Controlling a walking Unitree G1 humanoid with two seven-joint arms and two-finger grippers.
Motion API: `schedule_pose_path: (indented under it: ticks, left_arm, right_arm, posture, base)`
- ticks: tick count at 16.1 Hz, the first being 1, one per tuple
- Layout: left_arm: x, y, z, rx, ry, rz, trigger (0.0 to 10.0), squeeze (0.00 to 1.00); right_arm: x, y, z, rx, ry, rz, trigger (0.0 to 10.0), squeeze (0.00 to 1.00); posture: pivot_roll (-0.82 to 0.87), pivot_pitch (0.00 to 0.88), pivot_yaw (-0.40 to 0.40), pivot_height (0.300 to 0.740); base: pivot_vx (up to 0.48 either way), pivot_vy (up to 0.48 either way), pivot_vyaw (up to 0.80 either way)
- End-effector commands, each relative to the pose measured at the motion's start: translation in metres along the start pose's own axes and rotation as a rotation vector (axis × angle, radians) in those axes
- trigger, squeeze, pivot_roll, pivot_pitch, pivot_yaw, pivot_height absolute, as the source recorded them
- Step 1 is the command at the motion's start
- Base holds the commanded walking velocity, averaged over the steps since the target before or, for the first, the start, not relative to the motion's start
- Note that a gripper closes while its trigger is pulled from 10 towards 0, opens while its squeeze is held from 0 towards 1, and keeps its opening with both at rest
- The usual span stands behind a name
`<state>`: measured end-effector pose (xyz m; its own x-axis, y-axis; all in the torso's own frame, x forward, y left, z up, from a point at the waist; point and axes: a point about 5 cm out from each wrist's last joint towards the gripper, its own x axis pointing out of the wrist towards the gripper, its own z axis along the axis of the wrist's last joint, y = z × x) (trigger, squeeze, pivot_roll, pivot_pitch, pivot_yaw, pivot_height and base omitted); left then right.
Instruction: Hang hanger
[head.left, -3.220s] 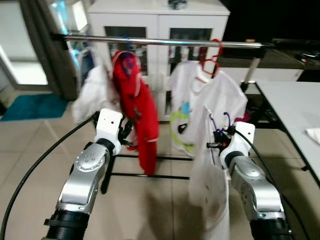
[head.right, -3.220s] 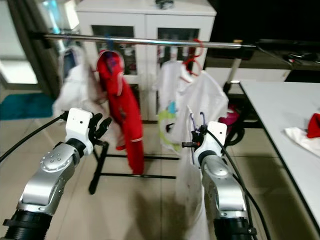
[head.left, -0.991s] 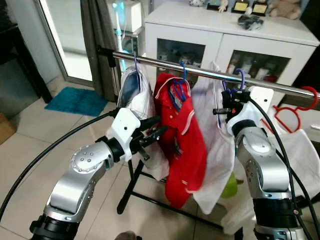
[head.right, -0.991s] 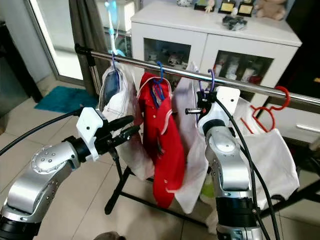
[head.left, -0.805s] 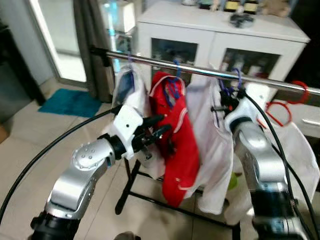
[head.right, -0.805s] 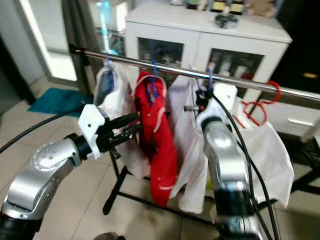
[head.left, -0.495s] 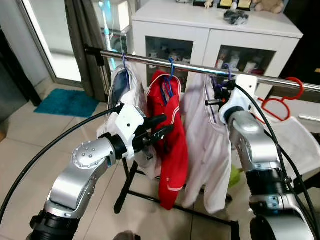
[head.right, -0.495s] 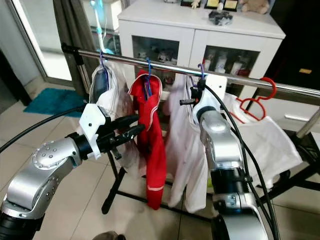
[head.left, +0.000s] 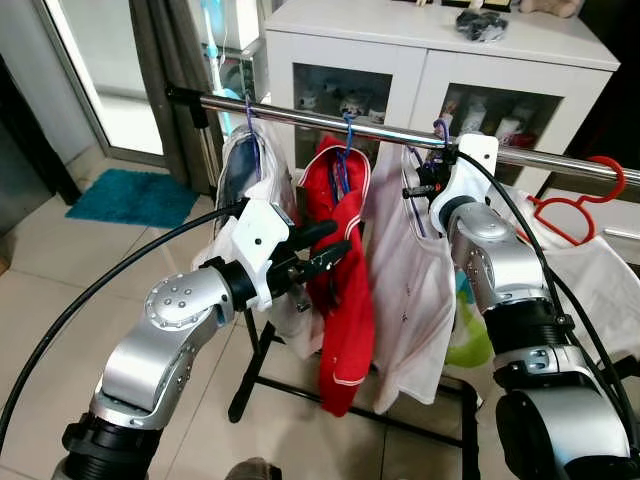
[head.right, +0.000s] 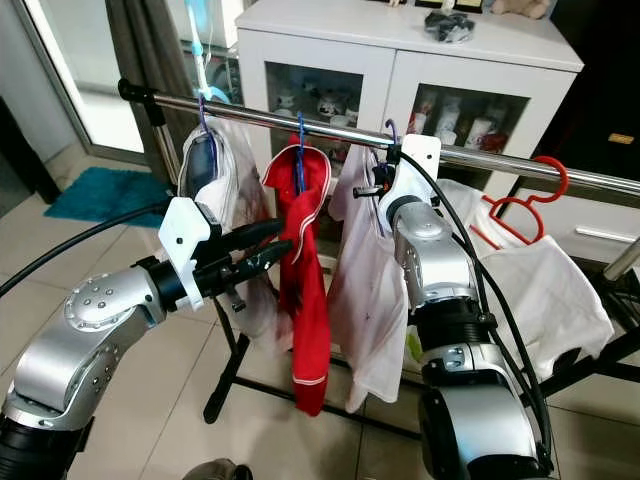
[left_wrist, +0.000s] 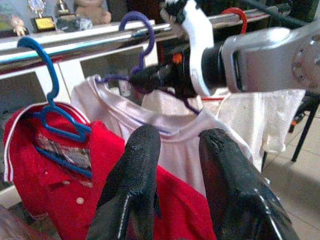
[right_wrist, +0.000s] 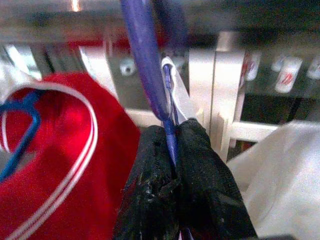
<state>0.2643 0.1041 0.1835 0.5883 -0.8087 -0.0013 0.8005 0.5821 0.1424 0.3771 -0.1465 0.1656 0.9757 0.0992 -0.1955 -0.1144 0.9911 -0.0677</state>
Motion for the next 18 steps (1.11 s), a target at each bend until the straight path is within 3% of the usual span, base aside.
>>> schedule_pose_path:
  ticks: [1,5,6,7,8,12,16,18]
  left_arm:
    - [-0.001,0.001,0.005,0.011,-0.021,0.017,10.0,0.0]
    - [0.0,0.01,0.005,0.032,-0.024,0.072,10.0,0.0]
    - [0.0,0.011,0.005,0.034,-0.022,0.082,10.0,0.0]
    - [0.001,0.014,0.004,0.042,-0.017,0.103,10.0,0.0]
    - [0.0,0.016,0.003,0.039,-0.014,0.13,10.0,0.0]
    - [-0.003,0.027,-0.003,0.021,0.014,0.239,10.0,0.0]
    - [-0.011,0.033,-0.015,0.006,0.041,0.376,10.0,0.0]
    - [-0.018,0.022,-0.025,-0.019,0.058,0.409,10.0,0.0]
  right_arm:
    - [0.002,-0.001,0.002,-0.01,0.016,0.01,10.0,0.0]
    - [0.003,0.0,-0.009,0.031,0.066,0.013,10.0,0.0]
    - [0.003,0.0,-0.01,0.033,0.068,0.017,10.0,0.25]
    - [0.003,0.001,-0.011,0.039,0.071,0.022,10.0,0.82]
    - [0.004,0.001,-0.012,0.047,0.071,0.027,10.0,1.0]
    - [-0.002,-0.004,0.003,0.105,-0.085,0.029,10.0,1.0]
    - [-0.022,-0.014,0.006,0.154,-0.212,0.067,10.0,1.0]
    - [-0.059,-0.019,0.001,0.277,-0.321,0.17,10.0,1.0]
  posture:
    - [0.1,0.0,0.002,0.74]
    - [0.1,0.0,0.011,0.74]
    - [0.1,0.0,0.012,0.74]
    - [0.1,0.0,0.013,0.74]
    - [0.1,0.0,0.013,0.74]
    - [0.11,0.0,0.009,0.74]
    - [0.11,0.0,0.014,0.74]
    - [0.1,0.001,0.014,0.74]
  base:
    - [0.0,0.0,0.0]
    - [0.0,0.0,0.0]
    - [0.0,0.0,0.0]
    - [0.0,0.0,0.0]
    - [0.0,0.0,0.0]
    - [0.0,0.0,0.0]
    - [0.0,0.0,0.0]
    - [0.0,0.0,0.0]
